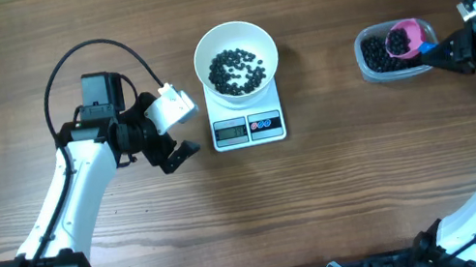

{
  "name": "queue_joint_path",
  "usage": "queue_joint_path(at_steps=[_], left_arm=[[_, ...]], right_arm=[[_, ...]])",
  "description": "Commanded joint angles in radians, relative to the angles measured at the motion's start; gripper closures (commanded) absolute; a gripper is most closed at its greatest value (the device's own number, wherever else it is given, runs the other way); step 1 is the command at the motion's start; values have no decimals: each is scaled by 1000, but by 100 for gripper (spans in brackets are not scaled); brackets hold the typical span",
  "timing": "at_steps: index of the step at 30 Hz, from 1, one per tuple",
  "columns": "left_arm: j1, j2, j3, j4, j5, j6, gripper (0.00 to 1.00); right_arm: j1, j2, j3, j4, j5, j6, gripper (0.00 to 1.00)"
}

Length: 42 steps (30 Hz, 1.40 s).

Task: Scoop item into bowl and weigh 150g on scale
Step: 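Lift the filled scoop out of the tub toward the white bowl, then tip the scoop over the white bowl to pour the beans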

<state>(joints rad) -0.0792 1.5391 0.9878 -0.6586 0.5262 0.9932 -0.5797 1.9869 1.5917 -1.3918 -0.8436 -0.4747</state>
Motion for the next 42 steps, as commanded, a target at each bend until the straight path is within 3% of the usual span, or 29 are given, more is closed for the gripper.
queue_joint_path(at_steps=[1, 13, 27, 34, 42], left_arm=[[5, 10, -8, 0, 23, 10, 0], [5, 10, -8, 0, 23, 10, 0], [5, 10, -8, 0, 23, 10, 0], [5, 10, -8, 0, 23, 10, 0], [5, 10, -8, 0, 23, 10, 0]], right_arm=[[-1, 18, -2, -41, -166, -129, 96], [133, 18, 2, -72, -311, -146, 96], [513, 18, 207, 62, -286, 172, 96], [712, 18, 287, 131, 53, 352, 96], [935, 14, 401, 130, 662, 425, 96]])
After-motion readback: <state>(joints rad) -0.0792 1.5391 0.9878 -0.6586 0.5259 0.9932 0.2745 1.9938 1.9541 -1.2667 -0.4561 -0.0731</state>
